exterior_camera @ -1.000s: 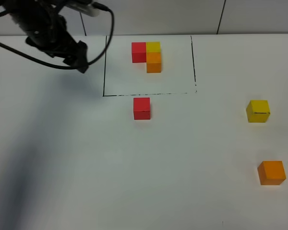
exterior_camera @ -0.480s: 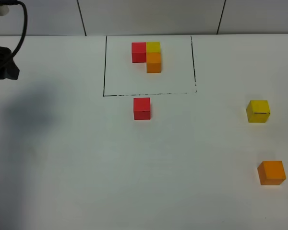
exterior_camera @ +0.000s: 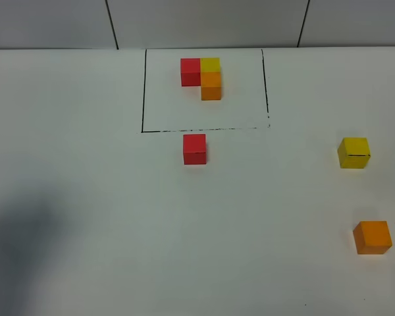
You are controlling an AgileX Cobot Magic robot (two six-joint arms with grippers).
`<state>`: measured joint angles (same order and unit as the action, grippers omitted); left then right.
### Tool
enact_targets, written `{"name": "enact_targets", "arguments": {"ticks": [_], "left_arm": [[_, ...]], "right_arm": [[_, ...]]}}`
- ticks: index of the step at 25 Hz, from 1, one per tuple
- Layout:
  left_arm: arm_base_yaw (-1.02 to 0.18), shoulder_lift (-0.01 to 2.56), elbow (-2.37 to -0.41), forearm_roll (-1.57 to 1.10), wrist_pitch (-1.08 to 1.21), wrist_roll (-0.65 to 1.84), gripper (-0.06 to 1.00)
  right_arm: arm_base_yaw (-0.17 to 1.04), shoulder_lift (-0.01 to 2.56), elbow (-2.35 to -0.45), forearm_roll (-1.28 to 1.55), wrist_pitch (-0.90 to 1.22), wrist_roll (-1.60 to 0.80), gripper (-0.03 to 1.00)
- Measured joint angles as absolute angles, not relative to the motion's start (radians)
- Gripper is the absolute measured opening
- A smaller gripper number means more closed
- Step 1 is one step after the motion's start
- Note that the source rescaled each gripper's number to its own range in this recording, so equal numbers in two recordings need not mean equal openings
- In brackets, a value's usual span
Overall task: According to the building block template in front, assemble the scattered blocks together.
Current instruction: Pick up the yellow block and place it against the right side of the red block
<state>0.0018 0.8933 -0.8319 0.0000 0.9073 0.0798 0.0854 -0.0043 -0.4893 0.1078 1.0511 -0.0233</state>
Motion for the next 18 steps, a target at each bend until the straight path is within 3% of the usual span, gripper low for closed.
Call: {"name": "enact_targets", "arguments": {"ticks": [7, 18], "left_arm": [[-0.008, 0.624, -0.663, 0.000, 0.931, 0.023, 0.90], [-0.009, 0.222, -0.595, -0.006, 1.052, 0.022, 0.90]], "right_arm": [[0.085, -0.004, -0.489, 0.108, 1.051, -0.016, 0.79], [0.085, -0.004, -0.489, 0.109, 1.051, -0.009, 0.79]]}}
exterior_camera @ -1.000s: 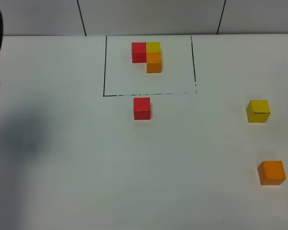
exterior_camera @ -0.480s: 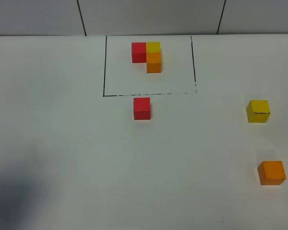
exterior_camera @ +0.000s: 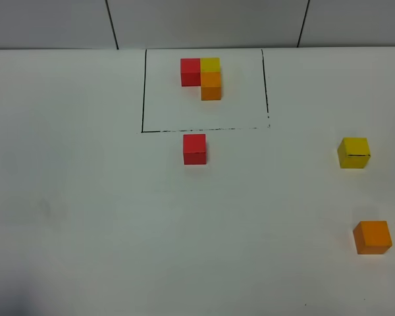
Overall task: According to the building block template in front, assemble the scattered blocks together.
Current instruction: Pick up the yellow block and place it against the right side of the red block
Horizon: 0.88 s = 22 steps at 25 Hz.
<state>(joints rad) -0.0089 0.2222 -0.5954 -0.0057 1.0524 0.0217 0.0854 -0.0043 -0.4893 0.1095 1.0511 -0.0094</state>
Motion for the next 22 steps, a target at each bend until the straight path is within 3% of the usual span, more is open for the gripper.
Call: {"name": "enact_targets", "arguments": {"ticks": [11, 22], "left_arm": [[-0.009, 0.021, -0.507, -0.078, 1.062, 0.048, 0.85], [-0.009, -0.006, -0.507, -0.115, 1.062, 0.075, 0.73]], "right_arm": [[0.085, -0.004, -0.489, 0.109, 1.051, -0.007, 0.79], [0.085, -0.004, -0.489, 0.109, 1.051, 0.000, 0.79]]}}
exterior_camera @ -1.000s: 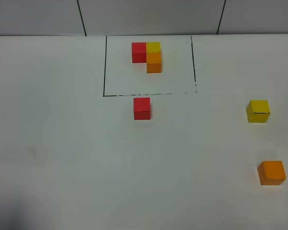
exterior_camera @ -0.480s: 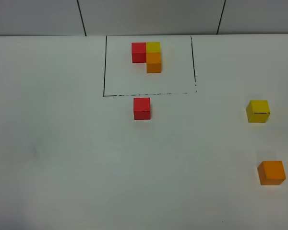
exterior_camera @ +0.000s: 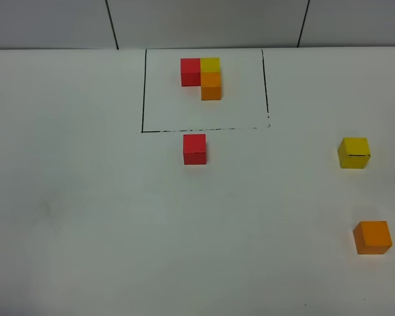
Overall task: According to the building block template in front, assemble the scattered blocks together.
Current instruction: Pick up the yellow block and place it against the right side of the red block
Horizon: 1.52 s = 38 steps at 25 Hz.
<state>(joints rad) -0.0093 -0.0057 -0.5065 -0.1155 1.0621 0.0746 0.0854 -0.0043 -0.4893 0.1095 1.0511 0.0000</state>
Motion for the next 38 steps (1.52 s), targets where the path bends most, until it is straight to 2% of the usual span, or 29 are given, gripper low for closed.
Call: {"name": "enact_targets", "arguments": {"ticks": [38], "left_arm": [[-0.009, -0.003, -0.506, -0.078, 1.061, -0.022, 0.72]], "right_arm": [[0.085, -0.004, -0.489, 0.108, 1.051, 0.000, 0.79]]}}
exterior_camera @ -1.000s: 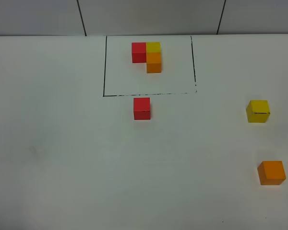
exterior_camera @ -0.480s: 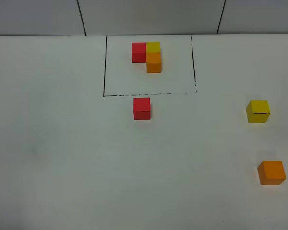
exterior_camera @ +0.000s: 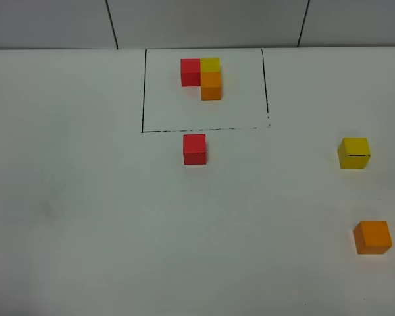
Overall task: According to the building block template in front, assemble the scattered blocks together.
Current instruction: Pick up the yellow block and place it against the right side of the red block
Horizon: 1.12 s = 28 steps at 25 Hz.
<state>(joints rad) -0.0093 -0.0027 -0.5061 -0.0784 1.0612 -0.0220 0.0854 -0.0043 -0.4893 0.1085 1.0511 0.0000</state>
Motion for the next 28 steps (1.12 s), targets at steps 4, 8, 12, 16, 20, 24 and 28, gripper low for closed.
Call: {"name": "enact_targets", "arguments": {"ticks": [4, 8, 12, 16, 20, 24, 28], "left_arm": [[-0.009, -0.003, -0.506, -0.078, 1.061, -0.022, 0.72], [-0.009, -0.003, -0.506, -0.078, 1.061, -0.022, 0.72], [-0.009, -0.003, -0.506, -0.078, 1.061, -0.022, 0.72], [-0.009, -0.003, -0.506, -0.078, 1.061, -0.022, 0.72], [-0.009, -0.003, -0.506, -0.078, 1.061, -0.022, 0.72], [-0.009, -0.003, -0.506, -0.078, 1.061, -0.022, 0.72], [-0.009, -0.003, -0.506, -0.078, 1.061, -0.022, 0.72]], "right_arm": [[0.085, -0.004, -0.489, 0.108, 1.051, 0.000, 0.79], [0.085, -0.004, -0.489, 0.108, 1.051, 0.007, 0.79], [0.085, -0.004, -0.489, 0.109, 1.051, 0.020, 0.79], [0.085, -0.003, -0.489, 0.096, 1.051, 0.076, 0.79], [0.085, 0.099, -0.503, 0.098, 1.056, 0.102, 0.79], [0.085, 0.352, -0.565, 0.080, 1.051, 0.113, 0.79], [0.085, 0.673, -0.671, 0.074, 0.993, 0.116, 0.79]]}}
